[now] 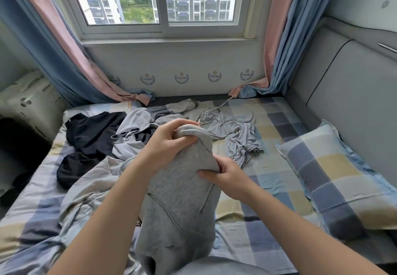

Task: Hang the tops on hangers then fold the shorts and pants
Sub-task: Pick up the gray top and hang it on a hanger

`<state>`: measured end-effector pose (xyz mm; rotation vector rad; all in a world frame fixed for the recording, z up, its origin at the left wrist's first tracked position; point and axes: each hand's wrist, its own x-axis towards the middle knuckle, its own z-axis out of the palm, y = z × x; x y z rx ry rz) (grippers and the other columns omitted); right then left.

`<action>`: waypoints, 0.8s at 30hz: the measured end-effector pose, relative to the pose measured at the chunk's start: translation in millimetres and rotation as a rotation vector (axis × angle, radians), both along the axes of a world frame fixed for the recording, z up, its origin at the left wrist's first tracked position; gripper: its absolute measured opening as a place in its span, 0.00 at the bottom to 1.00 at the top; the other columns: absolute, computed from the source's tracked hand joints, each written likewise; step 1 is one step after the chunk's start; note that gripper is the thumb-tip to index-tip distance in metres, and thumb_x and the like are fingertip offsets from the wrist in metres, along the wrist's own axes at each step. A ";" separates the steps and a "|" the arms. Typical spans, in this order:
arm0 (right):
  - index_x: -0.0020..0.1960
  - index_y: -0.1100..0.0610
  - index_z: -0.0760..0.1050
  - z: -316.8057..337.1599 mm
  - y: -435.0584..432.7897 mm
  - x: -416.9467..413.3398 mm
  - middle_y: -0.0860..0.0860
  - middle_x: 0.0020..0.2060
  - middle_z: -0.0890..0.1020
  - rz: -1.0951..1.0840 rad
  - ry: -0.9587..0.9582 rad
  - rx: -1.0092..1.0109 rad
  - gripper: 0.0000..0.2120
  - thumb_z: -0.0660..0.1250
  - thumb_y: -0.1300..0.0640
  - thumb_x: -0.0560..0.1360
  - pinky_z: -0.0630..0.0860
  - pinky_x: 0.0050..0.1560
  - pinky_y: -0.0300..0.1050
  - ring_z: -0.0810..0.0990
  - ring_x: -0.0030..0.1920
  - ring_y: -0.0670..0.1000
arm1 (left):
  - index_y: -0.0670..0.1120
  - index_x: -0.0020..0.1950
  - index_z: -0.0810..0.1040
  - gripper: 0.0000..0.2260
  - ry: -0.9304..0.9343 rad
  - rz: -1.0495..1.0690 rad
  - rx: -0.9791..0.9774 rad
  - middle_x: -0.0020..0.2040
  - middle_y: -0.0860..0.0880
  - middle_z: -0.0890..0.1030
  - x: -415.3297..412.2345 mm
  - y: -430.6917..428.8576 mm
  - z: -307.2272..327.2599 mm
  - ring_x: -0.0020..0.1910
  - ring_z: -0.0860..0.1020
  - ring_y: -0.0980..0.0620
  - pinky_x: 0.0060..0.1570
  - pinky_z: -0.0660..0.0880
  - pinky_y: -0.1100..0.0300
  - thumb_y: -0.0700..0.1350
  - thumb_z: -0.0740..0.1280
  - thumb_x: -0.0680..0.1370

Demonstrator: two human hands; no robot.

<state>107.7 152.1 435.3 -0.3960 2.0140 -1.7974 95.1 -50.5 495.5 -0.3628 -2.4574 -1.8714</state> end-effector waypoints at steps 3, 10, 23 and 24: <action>0.56 0.56 0.81 -1.8 -0.9 5.4 0.47 0.48 0.85 -0.057 -0.047 -0.109 0.10 0.71 0.58 0.76 0.78 0.51 0.41 0.83 0.52 0.46 | 0.51 0.62 0.79 0.22 -0.171 0.120 0.083 0.55 0.53 0.84 3.2 -13.4 -30.5 0.55 0.81 0.59 0.52 0.77 0.64 0.58 0.74 0.72; 0.56 0.55 0.84 12.2 21.8 0.6 0.58 0.55 0.85 -0.151 -0.270 -0.432 0.13 0.72 0.56 0.72 0.81 0.51 0.48 0.84 0.56 0.57 | 0.45 0.72 0.70 0.39 -0.488 0.319 0.101 0.70 0.47 0.74 20.8 -29.5 -105.5 0.68 0.72 0.50 0.71 0.66 0.52 0.69 0.67 0.70; 0.68 0.64 0.74 35.3 42.0 -3.1 0.61 0.59 0.83 -0.313 -0.419 -0.538 0.24 0.67 0.55 0.74 0.83 0.49 0.52 0.83 0.58 0.61 | 0.62 0.51 0.85 0.19 -0.232 0.227 0.339 0.51 0.59 0.86 15.2 5.0 -100.5 0.53 0.83 0.60 0.46 0.78 0.66 0.56 0.80 0.61; 0.68 0.64 0.74 35.5 42.4 -3.6 0.61 0.60 0.83 -0.325 -0.419 -0.527 0.24 0.67 0.55 0.74 0.83 0.50 0.53 0.83 0.58 0.61 | 0.62 0.50 0.85 0.17 -0.230 0.231 0.305 0.50 0.58 0.86 13.6 4.8 -98.6 0.52 0.83 0.60 0.46 0.79 0.66 0.57 0.79 0.62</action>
